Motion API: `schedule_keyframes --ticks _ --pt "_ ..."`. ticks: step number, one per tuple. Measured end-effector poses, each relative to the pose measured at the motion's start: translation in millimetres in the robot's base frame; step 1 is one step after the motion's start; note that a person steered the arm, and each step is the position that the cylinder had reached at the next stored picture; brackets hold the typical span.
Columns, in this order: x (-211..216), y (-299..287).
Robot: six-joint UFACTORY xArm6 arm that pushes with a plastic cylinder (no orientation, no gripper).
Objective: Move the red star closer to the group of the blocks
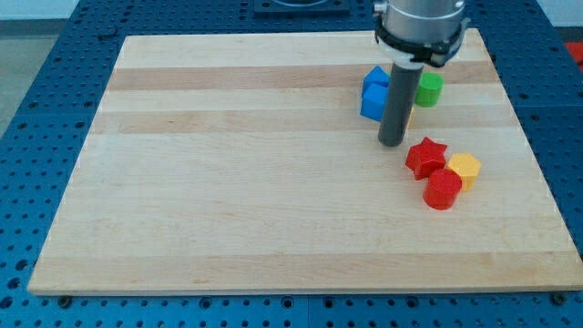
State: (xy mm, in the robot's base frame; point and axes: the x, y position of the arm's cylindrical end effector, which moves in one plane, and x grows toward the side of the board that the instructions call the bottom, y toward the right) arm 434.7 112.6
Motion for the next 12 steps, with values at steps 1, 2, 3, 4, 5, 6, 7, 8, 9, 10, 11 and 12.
schedule_keyframes --ticks 1,2,3,4,5,6,7,8,9,10,11,12 --pt "34.9 -0.6" --pt "68.6 -7.0" --pt "91.8 4.6" --pt "110.1 36.2" --pt "130.3 63.6" --pt "135.1 105.1" --pt "119.7 137.4" --pt "93.7 152.5" --pt "72.3 154.1" --pt "64.5 134.2" --pt "63.6 122.3" --pt "71.1 111.1"
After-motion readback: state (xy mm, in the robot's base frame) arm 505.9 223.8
